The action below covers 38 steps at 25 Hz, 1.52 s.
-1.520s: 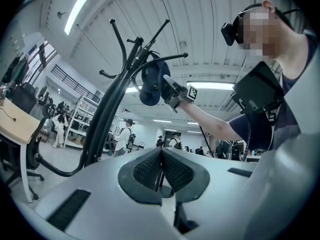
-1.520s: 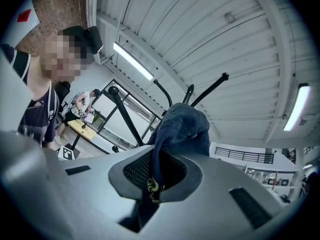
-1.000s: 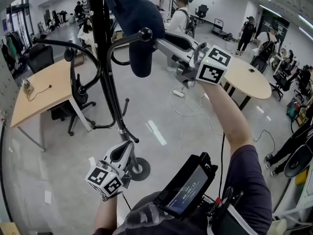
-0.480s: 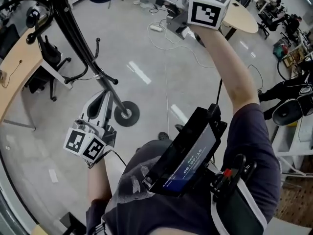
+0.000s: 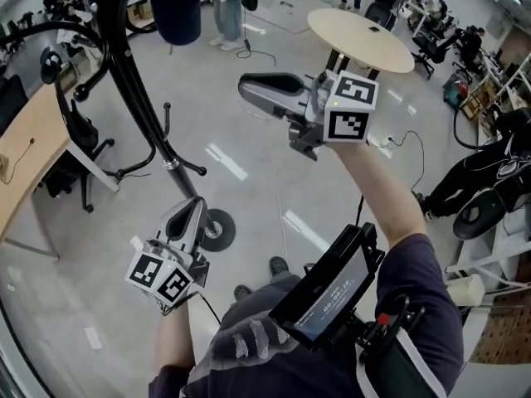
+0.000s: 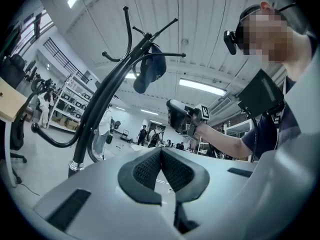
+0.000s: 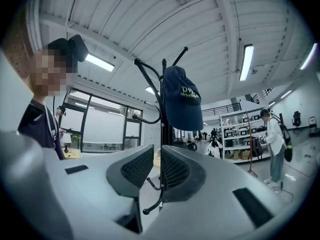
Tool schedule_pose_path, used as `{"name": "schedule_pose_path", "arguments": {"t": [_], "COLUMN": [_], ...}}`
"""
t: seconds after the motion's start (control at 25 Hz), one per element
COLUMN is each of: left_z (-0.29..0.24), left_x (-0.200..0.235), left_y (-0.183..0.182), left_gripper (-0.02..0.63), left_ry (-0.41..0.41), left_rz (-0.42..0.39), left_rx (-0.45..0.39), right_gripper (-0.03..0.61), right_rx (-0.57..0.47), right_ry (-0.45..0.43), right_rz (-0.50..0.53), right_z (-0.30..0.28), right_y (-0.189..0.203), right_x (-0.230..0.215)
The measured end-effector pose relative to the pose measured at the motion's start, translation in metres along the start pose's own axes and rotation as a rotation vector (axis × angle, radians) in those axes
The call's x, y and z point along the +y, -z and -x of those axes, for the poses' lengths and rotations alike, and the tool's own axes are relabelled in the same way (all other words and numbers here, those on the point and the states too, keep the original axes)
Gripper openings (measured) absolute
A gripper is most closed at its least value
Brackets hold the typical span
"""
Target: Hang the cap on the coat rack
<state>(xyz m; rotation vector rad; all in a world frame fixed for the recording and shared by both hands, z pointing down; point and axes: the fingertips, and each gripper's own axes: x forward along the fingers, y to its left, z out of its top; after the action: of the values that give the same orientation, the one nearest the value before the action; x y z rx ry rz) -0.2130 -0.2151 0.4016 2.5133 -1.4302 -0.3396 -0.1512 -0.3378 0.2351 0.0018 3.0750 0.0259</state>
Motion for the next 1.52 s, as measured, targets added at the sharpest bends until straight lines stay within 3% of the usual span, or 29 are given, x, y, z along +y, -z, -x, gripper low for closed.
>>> {"name": "schedule_pose_path", "arguments": {"t": [0.08,0.24,0.48,0.64,0.92,1.32,1.52], "left_z": [0.005,0.010,0.023,0.017,0.009,0.006,-0.003], "left_x": [-0.008,-0.015,-0.021,-0.023,-0.085,-0.085,-0.090], "left_y": [0.010,0.011,-0.001,0.001,0.033,0.044,0.041], "left_gripper": [0.008,0.008,0.008,0.008,0.008,0.008,0.008], "left_ry": [0.010,0.008,-0.075,-0.121,-0.171,-0.263,-0.228], "left_rz": [0.007,0.019,0.011,-0.013,-0.073,-0.061,-0.054], "left_rx": [0.002,-0.005,-0.026,-0.028,0.021,0.083,0.057], "right_gripper": [0.012,0.005,0.005,0.005,0.005,0.005,0.005], "right_rx": [0.004,0.014,-0.004,-0.043,-0.133,-0.166,-0.153], "right_ry": [-0.008,-0.026,-0.043,-0.080,-0.190,-0.262,-0.290], "right_rz": [-0.032,-0.109,-0.261,-0.352,-0.399,-0.500,-0.492], "right_z": [0.011,0.020,0.034,0.046,0.096,0.094,0.094], "right_y": [0.017,0.042,0.089,0.115,0.121,0.140,0.132], "right_x": [0.019,0.045,0.082,0.082,0.111,0.100,0.115]}}
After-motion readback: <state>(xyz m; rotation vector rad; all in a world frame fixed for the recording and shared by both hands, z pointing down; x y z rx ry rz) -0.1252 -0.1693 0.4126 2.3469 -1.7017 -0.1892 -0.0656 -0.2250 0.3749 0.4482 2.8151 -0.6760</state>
